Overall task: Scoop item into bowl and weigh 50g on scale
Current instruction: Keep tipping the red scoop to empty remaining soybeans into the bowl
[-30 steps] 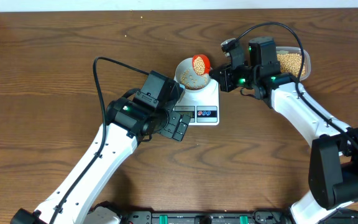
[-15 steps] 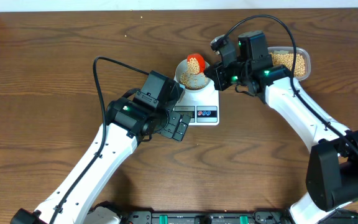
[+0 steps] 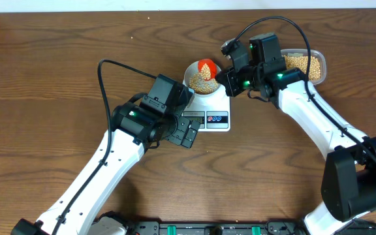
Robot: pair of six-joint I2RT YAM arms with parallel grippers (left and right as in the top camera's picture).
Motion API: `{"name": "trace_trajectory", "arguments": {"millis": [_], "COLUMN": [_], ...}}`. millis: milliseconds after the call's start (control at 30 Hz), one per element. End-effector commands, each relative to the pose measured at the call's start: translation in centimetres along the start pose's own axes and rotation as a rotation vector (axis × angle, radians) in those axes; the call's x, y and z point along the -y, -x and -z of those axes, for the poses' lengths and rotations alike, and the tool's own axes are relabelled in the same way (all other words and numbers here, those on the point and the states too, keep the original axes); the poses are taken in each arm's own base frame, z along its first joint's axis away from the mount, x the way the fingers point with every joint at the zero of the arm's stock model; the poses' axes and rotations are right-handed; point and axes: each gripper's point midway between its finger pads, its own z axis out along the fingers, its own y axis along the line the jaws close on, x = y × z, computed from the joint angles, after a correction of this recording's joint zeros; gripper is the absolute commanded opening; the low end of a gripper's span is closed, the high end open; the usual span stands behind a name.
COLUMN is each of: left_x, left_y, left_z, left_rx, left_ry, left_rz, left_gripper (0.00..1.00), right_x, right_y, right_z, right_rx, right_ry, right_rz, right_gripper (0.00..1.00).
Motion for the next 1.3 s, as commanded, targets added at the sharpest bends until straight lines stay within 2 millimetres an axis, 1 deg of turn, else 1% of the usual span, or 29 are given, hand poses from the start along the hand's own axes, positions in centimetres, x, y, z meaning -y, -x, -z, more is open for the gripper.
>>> {"name": "trace_trajectory", "arguments": {"millis": [0,67,600,933,1267], "left_x": [-0.06,-0.07,-0.06,-0.07,-0.07], "left_y": [-0.12,-0.12,-0.12,-0.12,-0.12], "left_z": [0.0,0.0,0.0,0.0,0.0], "left_rx": [-0.004,-0.004,-0.004,-0.004,-0.004], "left_ry": [-0.004,-0.004,-0.004,-0.004,-0.004], "left_rz": [-0.001,-0.001,-0.001,-0.001,-0.001], "left_gripper": [0.98,0.98,0.98,0.98,0.98], "right_x": [-0.48,-0.23,-0.49,-0.37,-0.25], "right_y": [1.47,1.48,1.62,1.62,1.62], "right_z": [0.86,0.87,0.74,0.74,0.75], "right_rx": [0.037,0.037,0.041,0.04,0.039], "right_ry": [-0.008,-0.021,-0.022,-0.03,-0.037], "right_rz": [0.032,0.033,0.112,0.12,0.169], "right_gripper": [0.01,0.01,0.01,0.01,0.01]}}
